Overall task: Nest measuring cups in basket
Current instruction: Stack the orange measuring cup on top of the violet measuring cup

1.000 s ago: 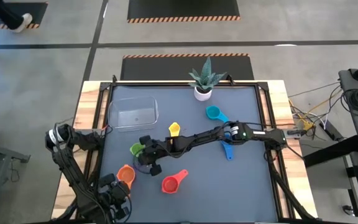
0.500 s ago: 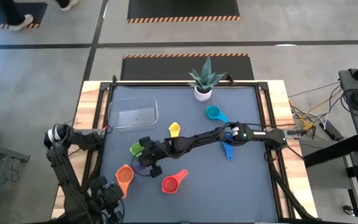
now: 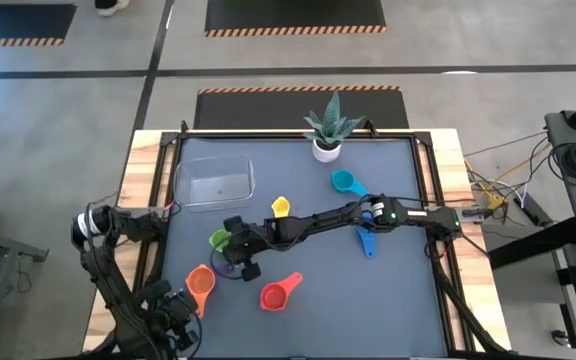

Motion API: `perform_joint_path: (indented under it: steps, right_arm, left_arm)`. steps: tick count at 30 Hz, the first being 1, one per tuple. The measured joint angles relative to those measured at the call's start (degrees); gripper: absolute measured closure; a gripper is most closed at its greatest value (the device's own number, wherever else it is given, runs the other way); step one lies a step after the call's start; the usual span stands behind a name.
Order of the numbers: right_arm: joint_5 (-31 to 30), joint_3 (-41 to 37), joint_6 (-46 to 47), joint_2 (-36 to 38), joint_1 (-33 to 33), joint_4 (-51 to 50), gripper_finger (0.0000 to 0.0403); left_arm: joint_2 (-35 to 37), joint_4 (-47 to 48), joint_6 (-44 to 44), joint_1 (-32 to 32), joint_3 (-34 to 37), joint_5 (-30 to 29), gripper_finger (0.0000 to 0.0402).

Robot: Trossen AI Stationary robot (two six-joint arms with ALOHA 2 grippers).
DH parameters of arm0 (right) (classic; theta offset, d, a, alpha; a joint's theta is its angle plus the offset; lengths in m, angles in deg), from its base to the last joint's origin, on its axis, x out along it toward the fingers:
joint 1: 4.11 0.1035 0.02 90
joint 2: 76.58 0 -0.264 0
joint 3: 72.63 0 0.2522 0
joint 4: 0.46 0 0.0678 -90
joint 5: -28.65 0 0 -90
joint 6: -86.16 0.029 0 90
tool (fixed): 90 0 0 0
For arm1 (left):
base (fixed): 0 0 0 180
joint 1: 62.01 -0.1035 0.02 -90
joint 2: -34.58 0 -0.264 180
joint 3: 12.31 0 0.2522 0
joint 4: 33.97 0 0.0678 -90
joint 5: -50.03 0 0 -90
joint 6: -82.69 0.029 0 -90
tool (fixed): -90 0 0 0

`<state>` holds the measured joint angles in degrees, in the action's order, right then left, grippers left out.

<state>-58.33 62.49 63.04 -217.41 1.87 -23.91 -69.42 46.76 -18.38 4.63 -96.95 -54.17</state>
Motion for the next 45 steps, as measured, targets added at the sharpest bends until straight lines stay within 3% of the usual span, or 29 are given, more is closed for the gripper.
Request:
perform_joint_path:
  steps: [4,11,31,39,45]
  right_arm:
    - [0.53,-0.09,0.63,0.02,0.09,-0.27,0.0394]
    - [2.06,-0.13,0.90,0.04,1.64,-2.04,0.0394]
    - [2.07,-0.15,-0.70,0.04,8.58,-2.99,0.0394]
    - [-4.22,-0.11,-2.00,0.20,7.41,-5.83,0.0394]
    - [-2.69,-0.11,0.11,0.26,6.24,-5.02,0.0394]
  left_arm:
    - [0.00,-4.24,0.04,-0.64,1.54,-0.49,0.0364]
    - [0.00,-5.36,1.14,-2.26,0.51,-8.37,0.0364]
    - [0.00,-1.32,-2.08,-4.55,1.27,-13.84,0.0364]
    - [0.02,0.32,-0.57,-3.78,-3.12,-13.88,0.0364]
    - [0.04,-1.42,1.58,-3.70,-3.47,-17.46,0.0364]
